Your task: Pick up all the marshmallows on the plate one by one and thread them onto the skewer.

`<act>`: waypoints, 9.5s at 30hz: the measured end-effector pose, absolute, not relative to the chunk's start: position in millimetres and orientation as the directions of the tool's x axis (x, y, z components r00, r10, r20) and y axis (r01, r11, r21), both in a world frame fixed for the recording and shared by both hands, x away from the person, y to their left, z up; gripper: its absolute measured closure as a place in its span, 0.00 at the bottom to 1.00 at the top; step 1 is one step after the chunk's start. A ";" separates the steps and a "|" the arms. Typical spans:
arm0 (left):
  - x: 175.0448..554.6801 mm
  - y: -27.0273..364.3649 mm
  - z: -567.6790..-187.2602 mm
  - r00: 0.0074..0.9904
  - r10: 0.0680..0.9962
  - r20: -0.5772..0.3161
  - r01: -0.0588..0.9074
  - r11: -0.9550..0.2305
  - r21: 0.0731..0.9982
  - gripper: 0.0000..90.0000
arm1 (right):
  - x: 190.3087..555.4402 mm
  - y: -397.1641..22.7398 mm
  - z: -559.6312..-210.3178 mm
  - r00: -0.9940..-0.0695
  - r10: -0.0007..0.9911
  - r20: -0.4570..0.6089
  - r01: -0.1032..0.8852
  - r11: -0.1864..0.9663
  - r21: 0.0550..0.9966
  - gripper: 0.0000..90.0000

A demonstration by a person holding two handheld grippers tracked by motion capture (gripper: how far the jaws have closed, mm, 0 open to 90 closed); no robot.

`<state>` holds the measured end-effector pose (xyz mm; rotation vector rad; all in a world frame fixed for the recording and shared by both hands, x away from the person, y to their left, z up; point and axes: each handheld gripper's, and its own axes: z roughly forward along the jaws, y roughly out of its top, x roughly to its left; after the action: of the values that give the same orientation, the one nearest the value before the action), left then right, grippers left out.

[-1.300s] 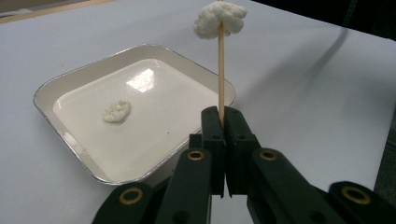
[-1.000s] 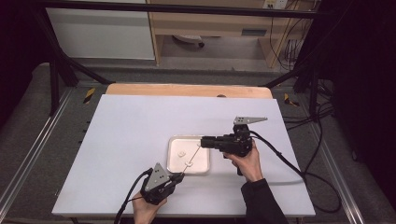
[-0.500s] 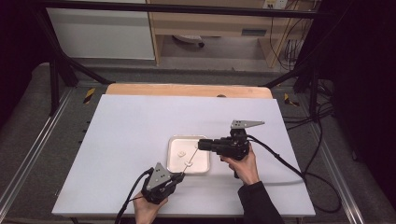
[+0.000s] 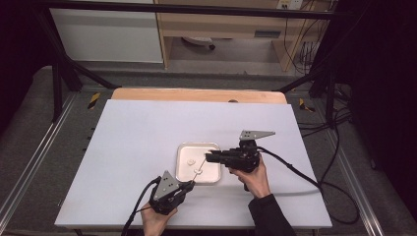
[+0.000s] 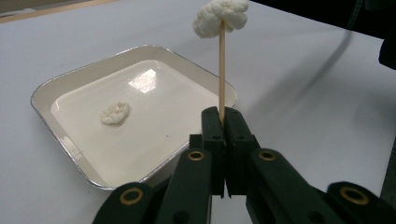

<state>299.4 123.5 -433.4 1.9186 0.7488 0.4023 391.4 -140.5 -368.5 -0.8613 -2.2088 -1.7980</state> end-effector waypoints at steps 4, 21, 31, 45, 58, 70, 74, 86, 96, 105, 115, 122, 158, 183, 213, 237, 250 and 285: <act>299.2 121.9 -433.7 0.756 0.654 -0.045 0.324 -0.313 0.893 0.98 | 390.5 -139.5 -370.0 -0.824 0.326 0.464 0.522 0.115 0.845 0.88; 299.6 119.1 -433.6 0.756 0.653 -0.047 0.320 -0.305 0.897 0.98 | 386.2 -135.4 -375.1 -0.834 0.312 0.455 0.513 0.134 0.848 0.90; 300.8 121.9 -424.1 0.733 0.679 -0.051 0.315 -0.271 0.910 0.98 | 382.9 -118.8 -394.8 -0.826 0.300 0.478 0.543 0.191 0.818 0.85; 302.2 159.3 -427.3 0.685 0.723 -0.094 0.346 -0.209 0.915 0.98 | 382.0 -134.8 -390.4 -0.840 0.485 0.244 0.405 0.259 0.877 0.32; 305.6 180.3 -429.9 0.658 0.746 -0.108 0.375 -0.200 0.905 0.98 | 410.1 -91.1 -402.8 -0.809 0.575 0.118 0.411 0.411 0.814 0.21; 307.4 183.0 -432.4 0.641 0.760 -0.103 0.383 -0.201 0.902 0.98 | 435.3 -50.6 -432.6 -0.827 0.559 0.061 0.416 0.534 0.736 0.44; 308.4 181.5 -433.3 0.644 0.758 -0.101 0.385 -0.207 0.899 0.98 | 437.3 -48.1 -439.6 -0.840 0.540 0.058 0.406 0.553 0.728 0.54; 308.0 178.3 -433.1 0.653 0.751 -0.096 0.379 -0.214 0.900 0.98 | 433.2 -45.8 -448.2 -0.859 0.511 0.003 0.355 0.594 0.722 0.82; 306.7 177.9 -432.4 0.658 0.747 -0.091 0.374 -0.220 0.901 0.98 | 427.7 -55.2 -429.9 -0.839 0.542 0.051 0.402 0.555 0.728 0.91; 306.9 176.2 -432.6 0.664 0.742 -0.087 0.371 -0.227 0.901 0.98 | 428.8 -66.0 -422.9 -0.826 0.558 0.080 0.427 0.527 0.735 0.95; 307.1 178.0 -433.0 0.663 0.743 -0.089 0.373 -0.225 0.900 0.98 | 438.0 -50.3 -441.9 -0.845 0.525 0.102 0.422 0.538 0.730 0.71; 307.1 179.8 -433.2 0.661 0.745 -0.090 0.373 -0.222 0.901 0.98 | 436.5 -44.1 -450.8 -0.867 0.498 0.030 0.354 0.572 0.740 0.78; 302.2 146.9 -439.5 0.748 0.662 -0.058 0.325 -0.289 0.900 0.98 | 408.1 -141.4 -349.1 -0.813 0.419 0.404 0.488 0.113 0.865 0.87; 301.1 142.9 -440.5 0.758 0.651 -0.045 0.320 -0.311 0.895 0.98 | 407.8 -132.3 -357.0 -0.810 0.335 0.481 0.543 0.120 0.831 0.88; 300.5 131.7 -442.5 0.745 0.665 -0.045 0.354 -0.337 0.872 0.98 | 395.6 -120.0 -373.6 -0.839 0.300 0.455 0.512 0.151 0.846 0.93; 300.2 130.7 -441.6 0.744 0.667 -0.040 0.354 -0.342 0.870 0.99 | 389.7 -118.3 -380.0 -0.845 0.290 0.450 0.506 0.158 0.848 0.93; 300.7 130.3 -440.4 0.746 0.664 -0.048 0.355 -0.337 0.872 0.98 | 387.7 -116.7 -382.4 -0.845 0.286 0.451 0.505 0.155 0.849 0.93; 308.5 149.7 -430.2 0.712 0.695 -0.098 0.383 -0.268 0.884 0.98 | 378.7 -146.4 -399.7 -0.814 0.530 0.238 0.417 0.247 0.875 0.22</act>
<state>308.5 149.7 -430.2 1.8903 0.8370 0.3804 378.7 -146.4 -399.7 -0.9763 -2.5615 -1.7406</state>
